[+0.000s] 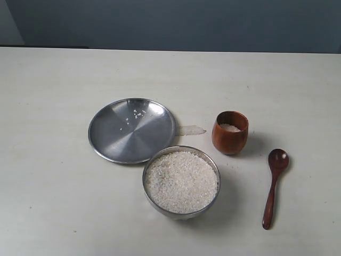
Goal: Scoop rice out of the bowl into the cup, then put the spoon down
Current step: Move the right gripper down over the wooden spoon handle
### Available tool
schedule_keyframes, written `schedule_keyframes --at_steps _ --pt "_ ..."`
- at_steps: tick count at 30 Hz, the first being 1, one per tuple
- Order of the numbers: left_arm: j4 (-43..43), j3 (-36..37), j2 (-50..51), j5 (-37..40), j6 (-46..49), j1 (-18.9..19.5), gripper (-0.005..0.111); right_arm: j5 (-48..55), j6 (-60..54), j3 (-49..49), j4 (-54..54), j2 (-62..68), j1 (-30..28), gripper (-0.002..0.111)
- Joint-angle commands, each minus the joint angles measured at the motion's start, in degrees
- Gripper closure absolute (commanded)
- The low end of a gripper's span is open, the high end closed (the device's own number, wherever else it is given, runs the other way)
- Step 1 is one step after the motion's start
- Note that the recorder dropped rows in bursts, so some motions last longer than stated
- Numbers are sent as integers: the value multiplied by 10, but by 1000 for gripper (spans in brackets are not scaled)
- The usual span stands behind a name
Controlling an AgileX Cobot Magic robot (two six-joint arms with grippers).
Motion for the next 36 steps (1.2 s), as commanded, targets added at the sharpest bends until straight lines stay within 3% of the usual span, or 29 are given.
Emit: schedule_keyframes --at_steps 1,8,16,25,36 --pt "8 -5 77 19 47 1 106 66 -23 -4 -3 74 22 107" --pt "13 -5 132 18 89 1 106 165 -30 -4 55 199 31 107" --pt "12 -5 137 18 89 1 106 188 -102 -4 140 287 36 107" --pt "12 -5 137 18 89 1 106 81 -56 -4 132 389 99 107" --pt "12 -5 137 18 89 1 106 8 -7 24 83 488 99 103"
